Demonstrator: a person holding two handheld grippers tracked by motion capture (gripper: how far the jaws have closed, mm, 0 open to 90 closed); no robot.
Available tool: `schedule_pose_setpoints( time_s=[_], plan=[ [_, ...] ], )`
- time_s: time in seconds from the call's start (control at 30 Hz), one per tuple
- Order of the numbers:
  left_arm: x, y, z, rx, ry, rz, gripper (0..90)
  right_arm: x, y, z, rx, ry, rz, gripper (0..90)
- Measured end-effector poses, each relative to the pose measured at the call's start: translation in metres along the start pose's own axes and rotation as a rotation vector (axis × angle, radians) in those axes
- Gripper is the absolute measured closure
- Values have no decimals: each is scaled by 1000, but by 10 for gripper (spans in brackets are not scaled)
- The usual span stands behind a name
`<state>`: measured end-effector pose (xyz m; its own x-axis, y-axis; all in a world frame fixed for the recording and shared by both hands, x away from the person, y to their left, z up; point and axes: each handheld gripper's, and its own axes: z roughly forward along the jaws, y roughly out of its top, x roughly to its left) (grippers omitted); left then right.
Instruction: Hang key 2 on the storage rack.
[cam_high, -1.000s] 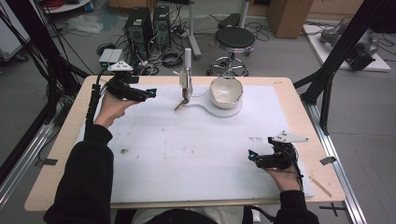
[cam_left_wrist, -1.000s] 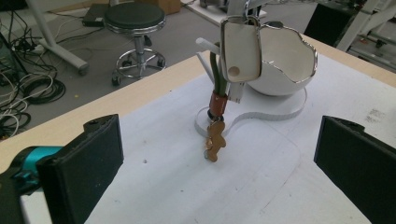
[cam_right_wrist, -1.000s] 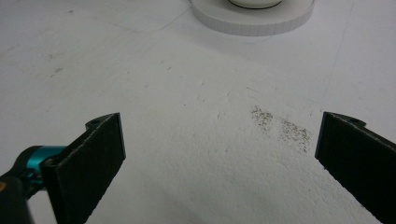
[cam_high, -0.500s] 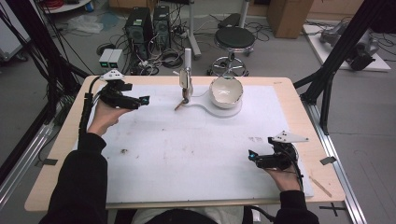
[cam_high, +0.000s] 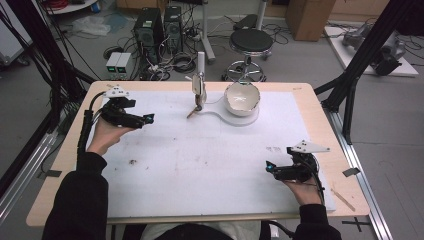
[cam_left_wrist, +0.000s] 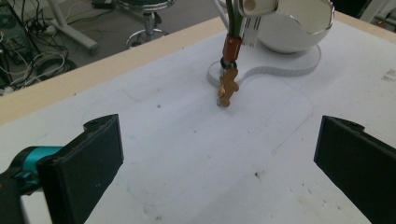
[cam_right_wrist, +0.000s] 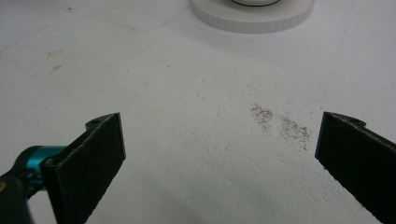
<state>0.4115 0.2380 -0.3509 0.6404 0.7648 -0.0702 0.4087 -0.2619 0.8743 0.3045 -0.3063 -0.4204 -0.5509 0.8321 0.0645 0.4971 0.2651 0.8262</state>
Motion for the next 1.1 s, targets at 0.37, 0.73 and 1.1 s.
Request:
schedule_pose_setpoints(
  time_s=[0.37,0.73,1.1],
  plan=[
    [-5,-26,-14,5,15,-22,18,0,0,0,1,-1,-5,6],
    [-14,-47,-29,42,36,4,18,0,0,0,0,-3,-4,6],
    [-23,-68,-43,33,35,4,18,1,-2,1,14,-10,-16,6]
  ],
)
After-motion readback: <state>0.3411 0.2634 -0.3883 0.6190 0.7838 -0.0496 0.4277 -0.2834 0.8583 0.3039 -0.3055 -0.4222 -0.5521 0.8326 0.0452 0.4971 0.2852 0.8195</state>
